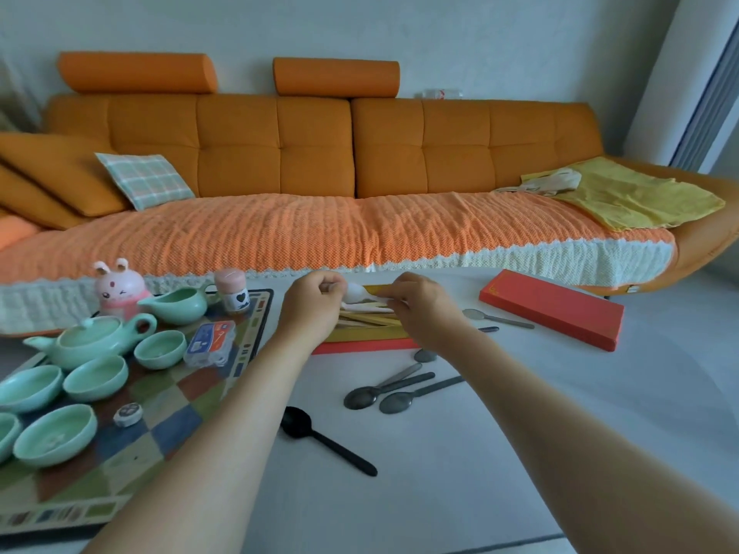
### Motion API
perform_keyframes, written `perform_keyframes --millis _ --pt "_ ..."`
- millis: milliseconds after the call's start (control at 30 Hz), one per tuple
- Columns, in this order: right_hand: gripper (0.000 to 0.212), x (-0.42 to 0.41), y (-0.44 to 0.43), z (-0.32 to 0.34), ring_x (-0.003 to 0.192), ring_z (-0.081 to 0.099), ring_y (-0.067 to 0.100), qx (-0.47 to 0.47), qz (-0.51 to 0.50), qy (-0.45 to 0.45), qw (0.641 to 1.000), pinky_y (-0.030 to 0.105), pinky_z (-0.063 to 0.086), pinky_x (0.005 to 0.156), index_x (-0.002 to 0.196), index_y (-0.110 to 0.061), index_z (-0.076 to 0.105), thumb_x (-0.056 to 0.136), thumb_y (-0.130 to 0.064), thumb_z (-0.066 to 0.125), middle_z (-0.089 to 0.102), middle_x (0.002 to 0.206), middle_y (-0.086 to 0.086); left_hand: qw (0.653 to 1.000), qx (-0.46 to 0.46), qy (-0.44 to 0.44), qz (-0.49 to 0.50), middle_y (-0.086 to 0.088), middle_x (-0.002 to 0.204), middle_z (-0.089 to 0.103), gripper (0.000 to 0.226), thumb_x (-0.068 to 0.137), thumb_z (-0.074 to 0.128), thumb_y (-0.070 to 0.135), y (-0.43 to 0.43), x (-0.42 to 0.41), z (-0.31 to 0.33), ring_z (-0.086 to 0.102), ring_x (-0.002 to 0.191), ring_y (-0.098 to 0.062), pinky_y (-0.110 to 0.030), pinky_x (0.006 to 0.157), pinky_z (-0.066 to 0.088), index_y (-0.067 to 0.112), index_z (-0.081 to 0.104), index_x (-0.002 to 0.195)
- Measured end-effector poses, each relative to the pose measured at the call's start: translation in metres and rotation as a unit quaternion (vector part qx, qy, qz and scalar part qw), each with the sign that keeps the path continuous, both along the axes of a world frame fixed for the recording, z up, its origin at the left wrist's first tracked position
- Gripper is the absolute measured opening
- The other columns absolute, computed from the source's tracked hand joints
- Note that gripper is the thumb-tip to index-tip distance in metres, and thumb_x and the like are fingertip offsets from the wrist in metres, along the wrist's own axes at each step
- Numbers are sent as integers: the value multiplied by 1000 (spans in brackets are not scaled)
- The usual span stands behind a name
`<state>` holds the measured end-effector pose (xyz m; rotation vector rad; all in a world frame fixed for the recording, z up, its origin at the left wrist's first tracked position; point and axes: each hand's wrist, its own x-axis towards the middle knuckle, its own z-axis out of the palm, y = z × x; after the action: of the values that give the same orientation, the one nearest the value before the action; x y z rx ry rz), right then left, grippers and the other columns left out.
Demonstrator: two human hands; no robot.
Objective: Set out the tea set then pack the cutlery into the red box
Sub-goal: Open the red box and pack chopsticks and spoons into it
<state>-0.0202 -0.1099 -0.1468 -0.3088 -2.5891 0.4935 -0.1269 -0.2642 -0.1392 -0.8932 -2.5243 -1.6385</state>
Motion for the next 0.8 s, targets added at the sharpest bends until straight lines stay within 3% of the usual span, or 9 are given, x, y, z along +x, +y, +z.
perform_keyframes --millis 100,233,333,400,600,800 --pt "30 -22 -4 -6 95 57 23 -24 -1 -4 1000 25 37 79 124 -14 68 101 -12 50 59 99 2 997 -33 65 36 2 121 55 24 100 50 25 -9 -17 -4 55 107 -15 -28 88 45 22 62 121" --pt "33 -44 -5 -10 94 57 22 -22 -31 -39 999 23 39 75 126 -17 68 102 -10 45 60 105 4 977 -130 167 25 -2 134 51 32 101 45 21 -19 -33 -13 43 128 -23 -39 106 35 18 57 131" --pt "39 -56 -3 -12 72 55 15 -39 -75 -86 993 19 36 53 126 -22 68 100 -6 43 62 105 3 961 -180 207 -30 2 141 49 37 103 43 27 -21 -36 -22 39 132 -19 -35 108 32 18 52 137" --pt "41 -62 -5 -12 66 52 11 -46 -88 -110 989 18 35 48 126 -24 67 99 -4 44 64 106 3 950 -217 215 -68 5 149 42 42 103 42 31 -19 -36 -24 34 137 -17 -36 111 30 20 44 144" --pt "48 -63 -15 -4 75 62 16 -95 -74 -148 982 26 52 56 138 -23 55 96 -2 41 57 129 5 920 -324 199 -95 5 160 27 54 103 31 47 -15 -38 -28 23 146 -18 -41 117 22 24 31 152" --pt "37 -52 -17 -4 75 61 12 -106 -15 -142 984 25 48 61 131 -24 61 98 -24 43 65 120 2 912 -346 205 -80 4 158 32 56 102 27 52 -12 -42 -27 30 142 -20 -43 113 28 24 35 150"
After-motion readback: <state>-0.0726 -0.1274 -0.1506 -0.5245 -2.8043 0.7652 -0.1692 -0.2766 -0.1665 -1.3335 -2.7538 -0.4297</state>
